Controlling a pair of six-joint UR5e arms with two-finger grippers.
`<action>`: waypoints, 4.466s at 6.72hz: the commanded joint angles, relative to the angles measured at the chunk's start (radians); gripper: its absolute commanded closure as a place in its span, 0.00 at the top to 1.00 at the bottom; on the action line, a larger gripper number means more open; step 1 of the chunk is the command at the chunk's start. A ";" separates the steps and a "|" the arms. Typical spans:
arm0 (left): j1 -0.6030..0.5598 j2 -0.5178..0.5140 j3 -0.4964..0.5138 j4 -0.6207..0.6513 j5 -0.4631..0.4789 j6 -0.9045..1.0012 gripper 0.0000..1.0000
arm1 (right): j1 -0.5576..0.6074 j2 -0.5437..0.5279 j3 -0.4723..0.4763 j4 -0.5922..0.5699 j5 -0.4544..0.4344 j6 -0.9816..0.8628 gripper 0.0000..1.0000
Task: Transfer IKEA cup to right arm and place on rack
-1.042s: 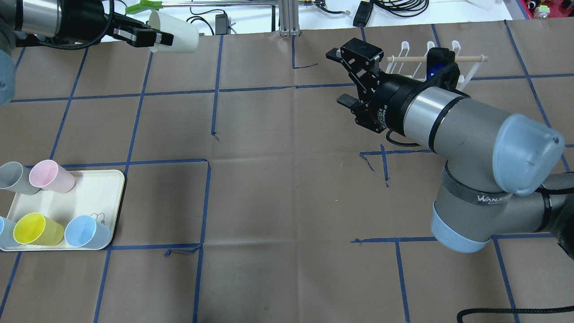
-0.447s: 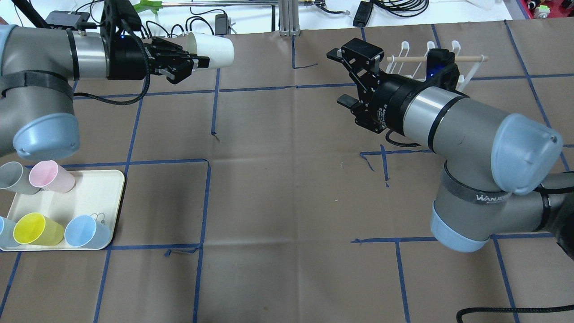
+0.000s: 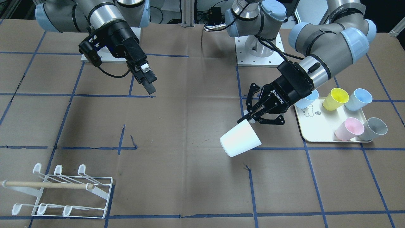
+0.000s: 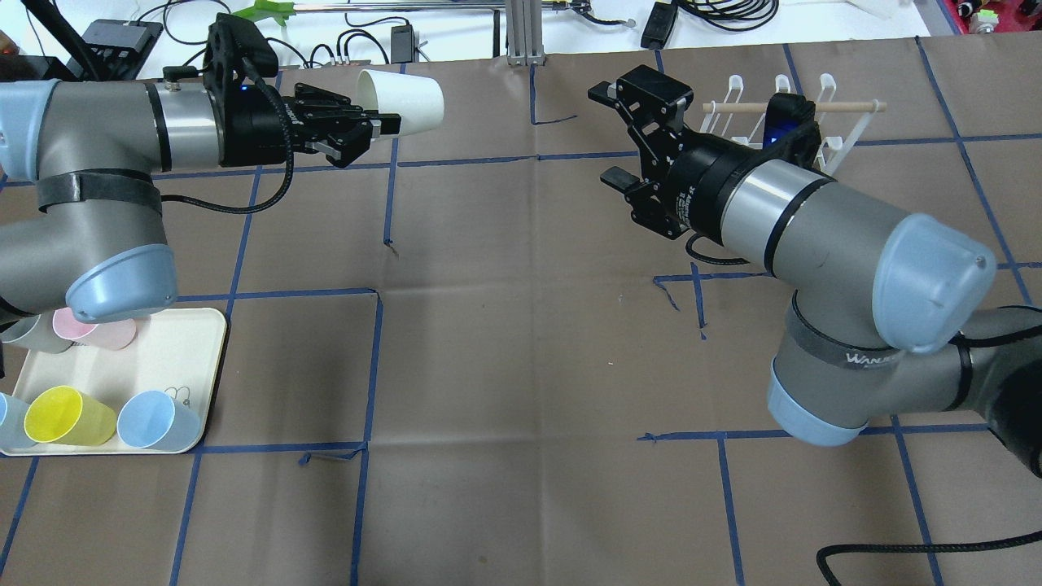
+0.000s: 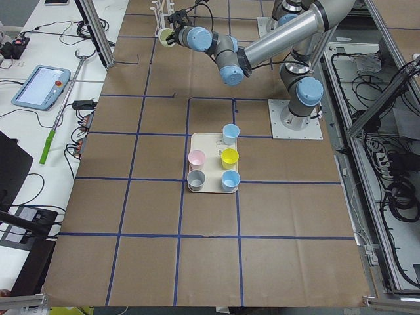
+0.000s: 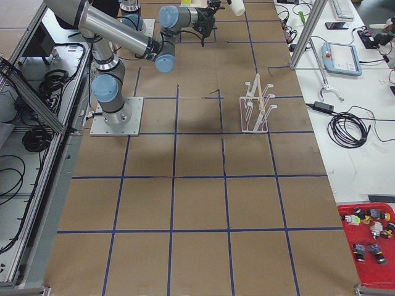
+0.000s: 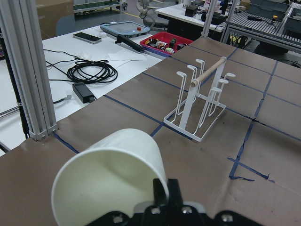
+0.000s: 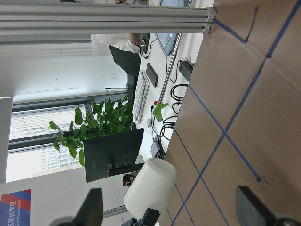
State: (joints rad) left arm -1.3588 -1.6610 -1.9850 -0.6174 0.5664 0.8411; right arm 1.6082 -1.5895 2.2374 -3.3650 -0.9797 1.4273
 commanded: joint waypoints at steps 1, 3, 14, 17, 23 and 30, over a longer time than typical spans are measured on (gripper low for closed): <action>-0.045 -0.024 -0.050 0.307 0.009 -0.334 0.00 | 0.051 0.090 -0.010 -0.057 -0.001 0.074 0.99; -0.051 -0.031 -0.121 0.486 -0.009 -0.470 0.01 | 0.059 0.130 -0.059 -0.057 -0.002 0.094 0.99; -0.102 -0.134 -0.143 0.732 -0.135 -0.557 0.03 | 0.151 0.329 -0.249 -0.056 -0.001 0.180 0.99; -0.103 -0.131 -0.141 0.732 -0.134 -0.570 0.03 | 0.176 0.359 -0.252 -0.056 -0.005 0.179 0.99; -0.105 -0.126 -0.135 0.734 -0.126 -0.617 0.03 | 0.176 0.358 -0.282 -0.047 -0.016 0.179 0.99; -0.112 -0.126 -0.133 0.734 -0.122 -0.620 0.03 | 0.176 0.361 -0.294 -0.042 -0.004 0.180 0.62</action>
State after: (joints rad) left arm -1.4709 -1.7871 -2.1195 0.1166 0.4448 0.2221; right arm 1.7840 -1.2288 1.9428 -3.4083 -0.9904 1.6075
